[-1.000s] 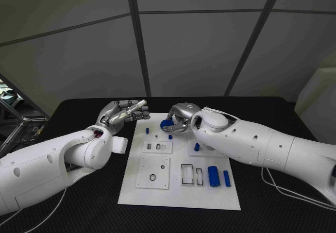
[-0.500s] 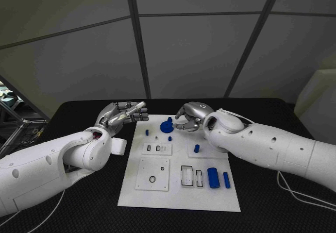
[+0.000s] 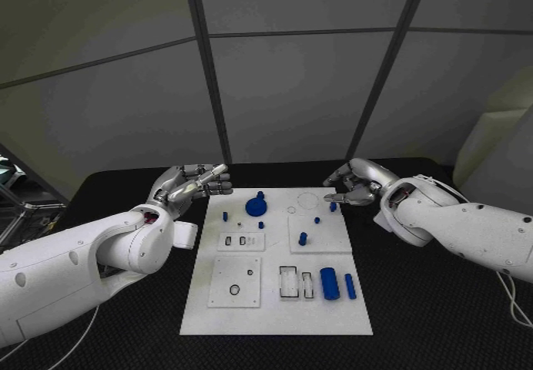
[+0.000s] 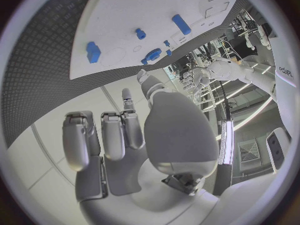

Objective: Assemble the parts on the task board

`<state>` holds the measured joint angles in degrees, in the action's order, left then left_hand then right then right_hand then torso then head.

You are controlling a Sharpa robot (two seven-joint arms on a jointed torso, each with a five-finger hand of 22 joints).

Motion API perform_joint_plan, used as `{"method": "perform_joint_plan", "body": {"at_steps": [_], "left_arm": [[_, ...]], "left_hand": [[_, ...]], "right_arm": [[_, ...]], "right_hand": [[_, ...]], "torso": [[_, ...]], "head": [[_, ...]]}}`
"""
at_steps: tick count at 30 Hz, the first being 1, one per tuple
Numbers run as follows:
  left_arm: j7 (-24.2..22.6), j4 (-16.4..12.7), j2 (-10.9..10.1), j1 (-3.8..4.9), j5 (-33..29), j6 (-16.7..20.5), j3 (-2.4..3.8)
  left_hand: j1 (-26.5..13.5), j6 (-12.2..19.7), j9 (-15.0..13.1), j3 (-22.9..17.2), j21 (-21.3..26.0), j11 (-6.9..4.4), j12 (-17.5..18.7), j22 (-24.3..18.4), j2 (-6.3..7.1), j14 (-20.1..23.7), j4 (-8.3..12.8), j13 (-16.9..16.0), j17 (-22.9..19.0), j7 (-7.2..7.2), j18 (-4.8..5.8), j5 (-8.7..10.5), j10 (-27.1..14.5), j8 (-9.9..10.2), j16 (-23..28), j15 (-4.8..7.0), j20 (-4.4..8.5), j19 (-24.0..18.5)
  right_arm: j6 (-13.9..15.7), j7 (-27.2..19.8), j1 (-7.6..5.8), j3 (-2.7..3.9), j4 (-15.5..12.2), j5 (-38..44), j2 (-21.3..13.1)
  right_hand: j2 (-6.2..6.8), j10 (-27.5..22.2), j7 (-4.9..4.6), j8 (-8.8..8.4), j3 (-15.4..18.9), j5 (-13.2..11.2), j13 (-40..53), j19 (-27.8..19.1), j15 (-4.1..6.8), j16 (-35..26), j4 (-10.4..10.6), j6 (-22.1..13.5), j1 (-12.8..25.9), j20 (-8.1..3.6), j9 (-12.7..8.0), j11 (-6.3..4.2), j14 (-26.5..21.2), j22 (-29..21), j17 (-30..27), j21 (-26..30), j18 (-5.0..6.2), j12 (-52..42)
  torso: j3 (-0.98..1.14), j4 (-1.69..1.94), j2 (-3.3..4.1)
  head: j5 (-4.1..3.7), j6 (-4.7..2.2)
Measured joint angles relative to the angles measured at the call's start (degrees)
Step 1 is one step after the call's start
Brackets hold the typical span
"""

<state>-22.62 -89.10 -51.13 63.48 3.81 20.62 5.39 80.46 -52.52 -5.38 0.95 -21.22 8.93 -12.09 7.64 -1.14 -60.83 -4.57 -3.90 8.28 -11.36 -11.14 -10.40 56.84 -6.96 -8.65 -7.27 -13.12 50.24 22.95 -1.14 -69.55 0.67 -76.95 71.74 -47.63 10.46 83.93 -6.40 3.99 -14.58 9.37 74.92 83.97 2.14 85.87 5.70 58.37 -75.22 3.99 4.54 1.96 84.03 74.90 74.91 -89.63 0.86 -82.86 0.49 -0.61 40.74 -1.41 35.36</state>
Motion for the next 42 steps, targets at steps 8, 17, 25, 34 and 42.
{"method": "perform_joint_plan", "body": {"at_steps": [8, 17, 25, 34, 42], "left_arm": [[0.0, 0.3, 0.3, 0.0, 0.0, -0.2, 0.0], [0.0, 0.7, 0.5, -0.04, 0.0, -0.3, -0.01], [0.0, 0.9, 0.7, -0.06, 0.0, -0.4, -0.02], [0.1, 1.0, 0.8, -0.06, 0.0, -0.5, -0.02], [0.1, 1.1, 0.9, -0.06, 0.0, -0.5, -0.02]], "left_hand": [[0.0, 0.0, 0.0, 0.0, 0.0, 0.0, 0.0, 0.0, 0.0, 0.0, 0.0, 0.0, 0.0, 0.0, 0.0, 0.0, 0.0, 0.0, 0.0, 0.0, 0.0, 0.0], [0.0, 0.0, 0.0, 0.0, 0.0, 0.0, 0.0, 0.0, 0.0, 0.0, 0.0, 0.0, 0.0, 0.0, 0.0, 0.0, 0.0, 0.0, 0.0, 0.0, 0.0, 0.0], [0.0, 0.0, 0.0, 0.2, 0.0, 0.0, 0.0, 0.0, 0.0, 0.0, 0.2, 0.0, 0.0, 0.0, 0.0, 0.0, 0.0, 0.0, 0.0, 0.0, -0.21, -0.2], [0.0, 0.0, 0.0, 0.2, 0.0, 0.0, 0.0, 0.0, 0.0, 0.0, 0.2, 0.0, 0.0, 0.0, 0.0, 0.0, 0.0, 0.0, 0.0, 0.0, -0.21, -0.2], [0.0, 0.0, 0.0, 0.2, 0.0, 0.0, 0.0, 0.0, 0.0, 0.0, 0.2, 0.0, 0.0, 0.0, 0.0, 0.0, 0.0, 0.0, 0.0, 0.0, -0.21, -0.2]], "right_arm": [[-1.2, -2.5, 0.78, -0.01, 2.6, -2.5, -1.5], [-2.5, -3.7, 2.07, -0.03, 5.2, -3.1, -1.0], [-3.6, -3.9, 2.52, -0.03, 7.5, -2.9, 0.8], [-4.3, -3.8, 2.72, -0.02, 9.5, -2.3, 2.5], [-5.0, -3.7, 2.77, -0.02, 10.7, -2.0, 3.6]], "right_hand": [[0.37, 0.0, 0.29, -0.29, 0.3, 0.0, 0.0, 0.0, 0.21, -0.2, -1.4, -0.3, -0.6, 0.0, -0.3, -0.44, -0.2, 0.0, 0.0, 0.0, 0.0, 0.1], [0.14, 0.0, 0.17, -0.29, 0.3, 0.0, 0.0, 0.0, 0.21, -0.2, -1.7, -0.8, -0.9, 0.0, -0.4, -0.44, -0.2, 0.0, 0.0, 0.0, 0.01, 0.1], [0.14, 0.0, -0.04, -0.28, 0.5, 0.0, 0.0, 0.0, 0.21, -0.2, -1.8, -1.0, -0.9, 0.0, -0.5, -0.43, -0.2, 0.0, 0.0, 0.0, 0.0, 0.4], [0.14, 0.0, -0.04, -0.28, 0.5, 0.0, 0.0, 0.0, 0.21, -0.2, -1.8, -1.0, -0.8, 0.0, -0.5, -0.43, -0.2, 0.0, 0.0, 0.0, 0.0, 0.4], [-0.74, 0.0, -0.26, -0.28, 0.2, 0.0, 0.0, 0.0, 0.21, -0.2, -2.1, -0.8, -0.8, 0.0, -0.4, -0.43, -0.2, 0.0, 0.0, 0.0, 0.0, 0.4]], "torso": [[0.07, -0.09, -0.08], [0.0, 0.1, -0.01], [-0.08, 0.09, -0.01], [-0.07, 0.12, -0.06], [-0.07, 0.12, -0.11]], "head": [[-0.34, -0.12], [-0.2, 0.16], [-0.13, 0.55], [-0.14, 0.75], [-0.03, 0.92]]}}
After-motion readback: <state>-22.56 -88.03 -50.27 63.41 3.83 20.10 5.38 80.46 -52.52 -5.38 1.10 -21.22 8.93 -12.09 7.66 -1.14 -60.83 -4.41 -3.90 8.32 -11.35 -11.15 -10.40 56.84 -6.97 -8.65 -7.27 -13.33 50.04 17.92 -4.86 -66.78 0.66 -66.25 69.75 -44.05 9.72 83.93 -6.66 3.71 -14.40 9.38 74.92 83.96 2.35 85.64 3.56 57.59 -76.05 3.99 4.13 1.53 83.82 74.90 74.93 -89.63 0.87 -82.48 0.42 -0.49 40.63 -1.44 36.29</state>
